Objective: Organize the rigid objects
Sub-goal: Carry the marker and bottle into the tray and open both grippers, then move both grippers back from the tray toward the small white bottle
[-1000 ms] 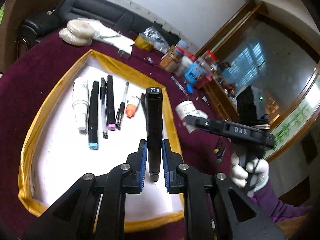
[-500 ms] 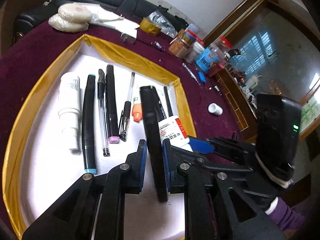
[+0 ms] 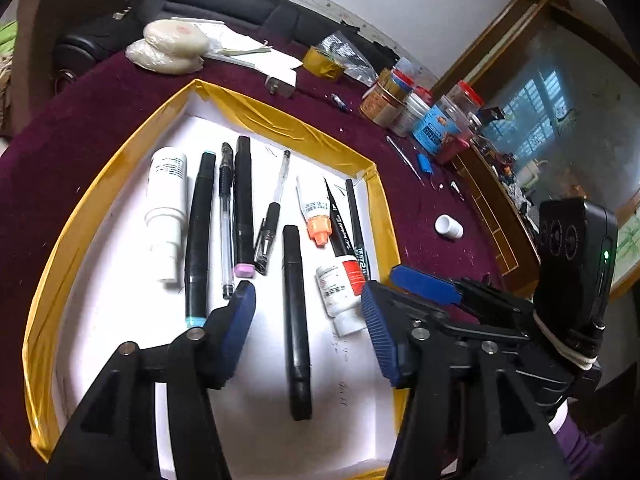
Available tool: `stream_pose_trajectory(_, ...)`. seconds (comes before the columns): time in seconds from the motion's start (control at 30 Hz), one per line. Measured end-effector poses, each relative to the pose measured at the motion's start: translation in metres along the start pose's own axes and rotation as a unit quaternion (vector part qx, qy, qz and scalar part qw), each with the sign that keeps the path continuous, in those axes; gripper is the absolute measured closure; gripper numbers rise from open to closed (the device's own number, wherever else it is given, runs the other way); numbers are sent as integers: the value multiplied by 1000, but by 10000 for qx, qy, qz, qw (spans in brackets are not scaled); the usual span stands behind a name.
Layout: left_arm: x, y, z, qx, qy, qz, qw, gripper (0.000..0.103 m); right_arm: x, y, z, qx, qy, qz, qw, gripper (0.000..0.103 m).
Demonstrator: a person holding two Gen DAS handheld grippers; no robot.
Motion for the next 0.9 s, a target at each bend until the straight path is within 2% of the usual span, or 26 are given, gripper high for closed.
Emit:
stream_pose_trajectory(0.07, -1, 2, 2, 35, 87, 24, 10000, 48, -2, 11, 6, 91, -59, 174, 9998, 58)
stream_pose_trajectory(0.2, -6, 9, 16, -41, 210, 138, 9997, 45, -10, 33, 27, -20, -198, 517, 9985, 56)
stream_pose_trajectory(0.23, -8, 11, 23, -70, 174, 189, 9996, 42, -13, 38, 35, -45, -255, 593, 9979, 56)
stream_pose_trajectory(0.37, -14, 10, 51, -79, -68, 276, 9996, 40, -29, 59, 79, -325, -614, 790, 9945, 55)
stream_pose_trajectory(0.5, -25, -3, 79, 35, -447, 136, 9989, 40, -48, 75, 132, -643, -1126, 868, 9878, 55)
stream_pose_trajectory(0.7, -51, -31, 119, -211, -821, -338, 9958, 40, -91, 113, 229, -1014, -2323, 1016, 9620, 55)
stream_pose_trajectory(0.9, -77, -61, 150, -301, -1157, -817, 9895, 40, -140, 159, 305, -1455, -3304, 1308, 9233, 54)
Point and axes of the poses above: each gripper's, at about its wrist camera, not at the fingertips, and y roughly against the way its jaws point, z to its right, x to its top, the point moved 4 cm from there along -y, roughly the way its jaws point, and after that the axes turned 5 degrees about y, right-handed, at the moved point
